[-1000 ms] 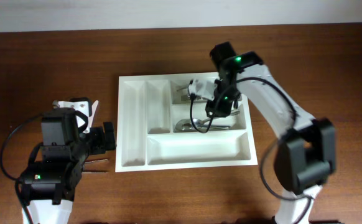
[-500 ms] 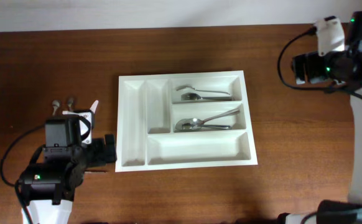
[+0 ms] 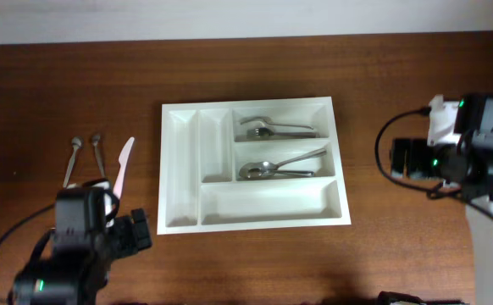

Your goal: Pack container

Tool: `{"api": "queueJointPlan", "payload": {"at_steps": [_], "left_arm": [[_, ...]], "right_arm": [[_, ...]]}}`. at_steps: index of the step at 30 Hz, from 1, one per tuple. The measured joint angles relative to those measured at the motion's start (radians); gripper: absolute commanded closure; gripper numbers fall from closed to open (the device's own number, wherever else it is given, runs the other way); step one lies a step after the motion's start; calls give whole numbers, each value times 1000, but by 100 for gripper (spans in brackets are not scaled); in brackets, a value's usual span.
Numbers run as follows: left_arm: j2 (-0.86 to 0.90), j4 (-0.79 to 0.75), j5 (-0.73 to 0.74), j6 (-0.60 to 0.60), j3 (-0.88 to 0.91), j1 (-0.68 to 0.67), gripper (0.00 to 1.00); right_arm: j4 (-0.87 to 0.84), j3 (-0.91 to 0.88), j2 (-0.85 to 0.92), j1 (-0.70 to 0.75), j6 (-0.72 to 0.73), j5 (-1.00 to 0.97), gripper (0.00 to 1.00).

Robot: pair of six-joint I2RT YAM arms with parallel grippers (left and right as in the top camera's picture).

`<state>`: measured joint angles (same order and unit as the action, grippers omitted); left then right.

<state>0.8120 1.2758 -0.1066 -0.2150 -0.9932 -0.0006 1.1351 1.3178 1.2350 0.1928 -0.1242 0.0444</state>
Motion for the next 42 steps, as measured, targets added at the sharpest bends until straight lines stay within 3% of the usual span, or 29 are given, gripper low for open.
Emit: {"api": "queueJointPlan", "payload": {"at_steps": [4, 5, 6, 10, 14, 20, 24, 30, 35, 42], "left_arm": [[-107, 23, -35, -163, 0, 0, 1], [-119, 29, -56, -226, 0, 0, 1], [-124, 63, -113, -378, -2, -1, 1], [-95, 63, -207, -688, -2, 24, 1], [29, 19, -223, -854, -2, 122, 1], [244, -32, -154, -926, -2, 342, 1], [393, -148, -63, -864, -2, 470, 1], [477, -334, 19, -748, 27, 488, 1], [480, -528, 86, -729, 216, 488, 1], [490, -634, 100, -742, 354, 488, 1]], "right_arm": [[-57, -106, -73, 0, 43, -7, 1], [-67, -122, -78, 0, 58, -7, 1], [-73, -134, -72, 0, 74, -8, 1], [-88, -138, -18, 0, 106, -7, 1], [-98, -138, 37, 0, 129, -3, 1], [-99, -138, 48, 0, 147, 1, 1], [-100, -138, 49, 0, 150, 9, 1], [-101, -138, 49, 0, 150, 18, 1], [-101, -138, 49, 0, 151, 23, 1], [-100, -138, 49, 0, 151, 28, 1]]}}
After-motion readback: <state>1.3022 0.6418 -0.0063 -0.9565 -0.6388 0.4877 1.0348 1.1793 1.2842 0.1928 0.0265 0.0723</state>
